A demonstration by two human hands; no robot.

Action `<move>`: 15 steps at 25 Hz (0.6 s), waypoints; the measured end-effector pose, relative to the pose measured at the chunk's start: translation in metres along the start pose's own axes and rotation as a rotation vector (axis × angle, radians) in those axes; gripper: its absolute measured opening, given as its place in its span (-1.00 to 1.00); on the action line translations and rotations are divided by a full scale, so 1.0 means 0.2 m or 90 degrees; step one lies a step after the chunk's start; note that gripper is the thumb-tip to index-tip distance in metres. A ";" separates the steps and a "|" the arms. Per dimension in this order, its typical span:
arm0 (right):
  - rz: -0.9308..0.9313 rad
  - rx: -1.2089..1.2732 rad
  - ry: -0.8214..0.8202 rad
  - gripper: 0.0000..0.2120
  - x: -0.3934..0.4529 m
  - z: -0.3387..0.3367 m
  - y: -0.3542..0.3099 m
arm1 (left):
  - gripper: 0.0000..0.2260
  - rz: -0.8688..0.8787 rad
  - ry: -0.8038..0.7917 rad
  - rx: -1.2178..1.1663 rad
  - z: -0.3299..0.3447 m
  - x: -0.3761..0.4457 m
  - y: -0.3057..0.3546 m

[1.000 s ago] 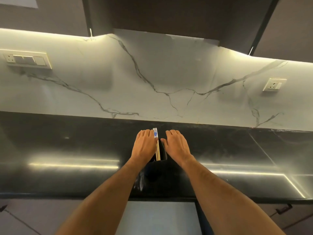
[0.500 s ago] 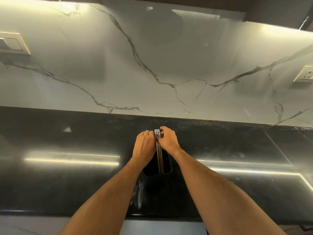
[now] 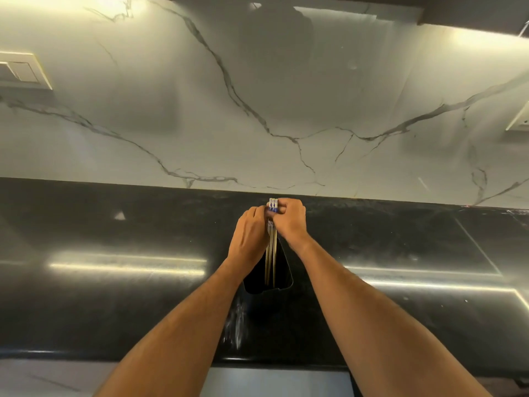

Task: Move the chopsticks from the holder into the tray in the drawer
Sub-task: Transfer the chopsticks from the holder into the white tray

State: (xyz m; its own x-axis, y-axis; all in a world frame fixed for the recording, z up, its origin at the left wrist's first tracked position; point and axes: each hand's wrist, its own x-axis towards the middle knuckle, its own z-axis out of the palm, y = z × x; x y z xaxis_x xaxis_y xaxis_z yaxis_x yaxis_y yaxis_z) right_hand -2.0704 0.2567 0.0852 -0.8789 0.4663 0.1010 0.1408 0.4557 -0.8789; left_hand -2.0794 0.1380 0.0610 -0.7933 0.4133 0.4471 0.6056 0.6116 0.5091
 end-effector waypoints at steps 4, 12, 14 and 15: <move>-0.046 0.114 0.075 -0.83 -0.05 -0.14 -0.17 | -0.76 -0.106 -0.002 -0.209 -0.07 -0.01 0.13; -0.092 0.330 0.112 -0.72 -0.35 -0.41 -0.30 | -0.82 -0.137 -0.113 -0.341 -0.25 -0.11 0.33; -0.097 0.292 0.153 -0.62 -0.43 -0.46 -0.27 | -0.82 -0.129 -0.158 -0.285 -0.31 -0.16 0.36; -0.108 0.241 0.174 -0.61 -0.48 -0.48 -0.25 | -0.83 -0.120 -0.178 -0.241 -0.34 -0.19 0.38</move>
State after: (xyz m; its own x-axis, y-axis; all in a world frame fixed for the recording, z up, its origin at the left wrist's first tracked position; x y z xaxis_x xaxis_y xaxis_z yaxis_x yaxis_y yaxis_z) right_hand -1.9504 0.2613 0.1643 -0.7166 0.6138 0.3313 -0.2141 0.2585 -0.9420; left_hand -1.9995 0.1220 0.1330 -0.8463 0.5157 0.1334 0.3887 0.4267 0.8166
